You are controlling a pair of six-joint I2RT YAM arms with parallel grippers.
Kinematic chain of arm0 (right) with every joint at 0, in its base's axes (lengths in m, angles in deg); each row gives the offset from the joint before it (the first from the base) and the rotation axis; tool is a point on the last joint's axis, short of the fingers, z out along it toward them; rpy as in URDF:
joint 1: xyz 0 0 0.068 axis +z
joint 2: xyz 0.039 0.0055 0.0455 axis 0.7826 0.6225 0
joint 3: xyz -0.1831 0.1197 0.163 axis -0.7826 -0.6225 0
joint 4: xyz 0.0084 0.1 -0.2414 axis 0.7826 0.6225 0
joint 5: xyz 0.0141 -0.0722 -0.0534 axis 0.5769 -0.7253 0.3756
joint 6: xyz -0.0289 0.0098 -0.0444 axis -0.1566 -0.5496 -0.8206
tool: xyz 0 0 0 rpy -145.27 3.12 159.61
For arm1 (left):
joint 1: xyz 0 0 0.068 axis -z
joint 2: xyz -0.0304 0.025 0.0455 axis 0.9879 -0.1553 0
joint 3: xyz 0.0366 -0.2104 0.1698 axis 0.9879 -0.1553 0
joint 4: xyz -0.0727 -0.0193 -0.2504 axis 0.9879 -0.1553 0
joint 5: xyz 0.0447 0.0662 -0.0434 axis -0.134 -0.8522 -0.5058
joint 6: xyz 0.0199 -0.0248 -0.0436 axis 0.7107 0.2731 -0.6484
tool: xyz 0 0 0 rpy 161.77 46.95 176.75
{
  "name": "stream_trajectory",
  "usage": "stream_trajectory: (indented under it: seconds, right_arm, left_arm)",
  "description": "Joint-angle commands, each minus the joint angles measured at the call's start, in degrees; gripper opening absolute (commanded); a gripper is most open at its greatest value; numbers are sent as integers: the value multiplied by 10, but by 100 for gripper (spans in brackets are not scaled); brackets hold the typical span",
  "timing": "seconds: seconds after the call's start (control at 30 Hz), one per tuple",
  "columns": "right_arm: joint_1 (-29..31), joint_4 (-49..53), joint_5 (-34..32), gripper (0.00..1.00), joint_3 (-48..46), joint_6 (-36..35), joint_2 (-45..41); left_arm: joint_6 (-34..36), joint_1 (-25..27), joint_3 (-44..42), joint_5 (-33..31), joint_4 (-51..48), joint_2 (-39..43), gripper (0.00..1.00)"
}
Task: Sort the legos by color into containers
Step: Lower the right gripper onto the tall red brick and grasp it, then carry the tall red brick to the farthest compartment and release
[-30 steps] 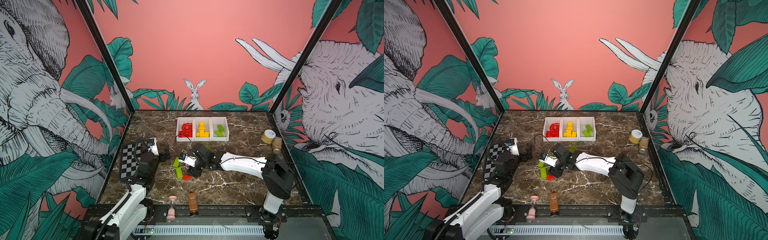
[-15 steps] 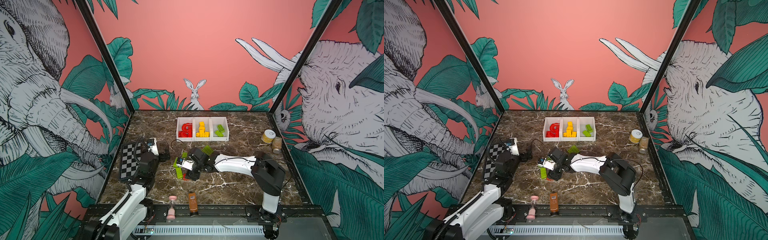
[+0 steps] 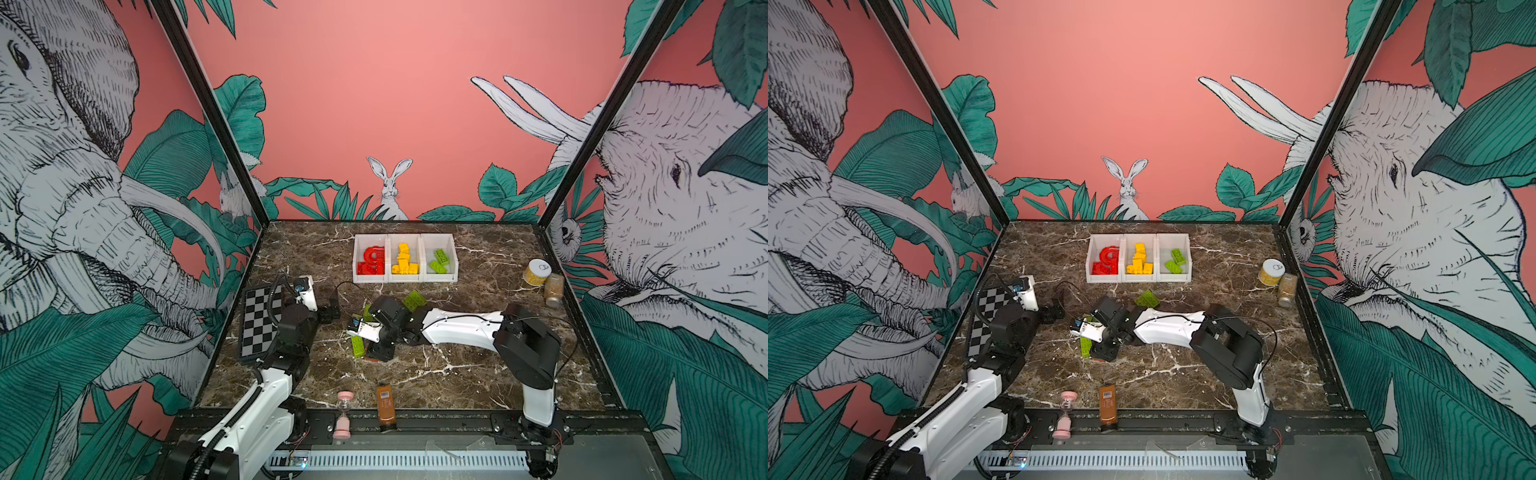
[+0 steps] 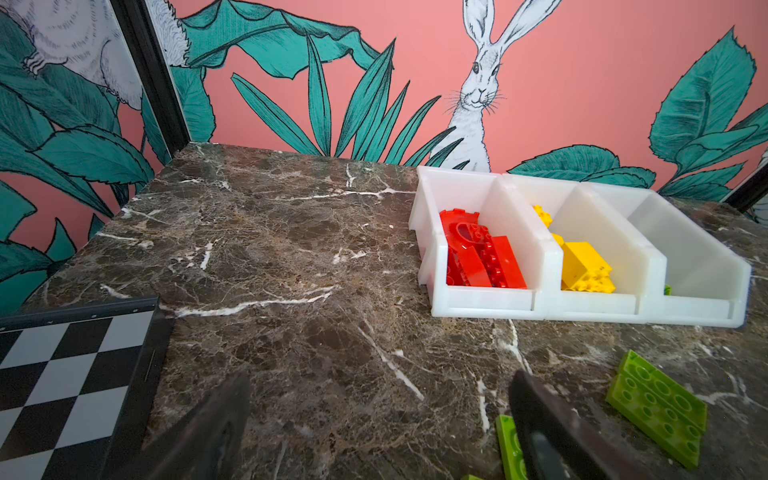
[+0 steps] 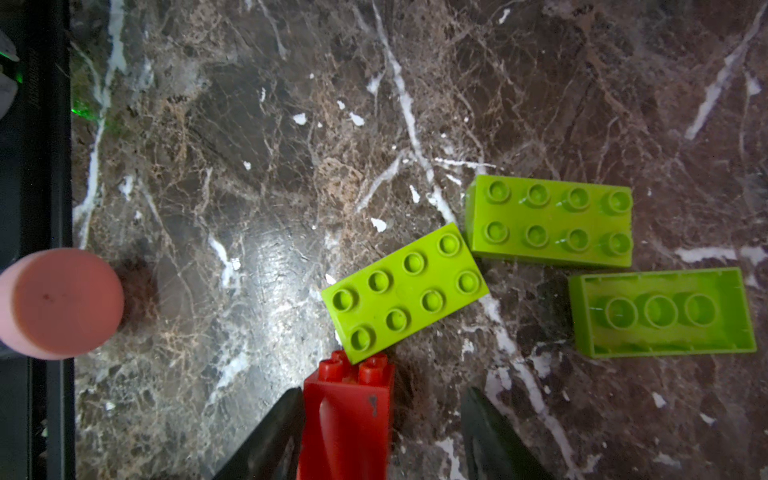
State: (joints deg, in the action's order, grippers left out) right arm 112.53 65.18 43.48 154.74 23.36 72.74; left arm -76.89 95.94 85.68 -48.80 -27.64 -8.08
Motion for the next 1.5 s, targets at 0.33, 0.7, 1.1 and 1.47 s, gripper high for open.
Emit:
stream_trajectory:
  seconds: [0.33,0.7,1.1,1.47]
  right_arm:
    - [9,-4,9,64,-41,38,-38]
    - [9,0,-31,60,-9,21,17]
    - [6,-40,-47,35,-30,41,-23]
    - [-65,-85,-102,25,18,112,-60]
  left_arm:
    - [-2,2,0,-7,-3,6,98]
    - [-2,2,0,-8,-1,5,98]
    - [-3,2,1,-8,-3,3,98]
    - [-5,2,8,-34,-25,3,98]
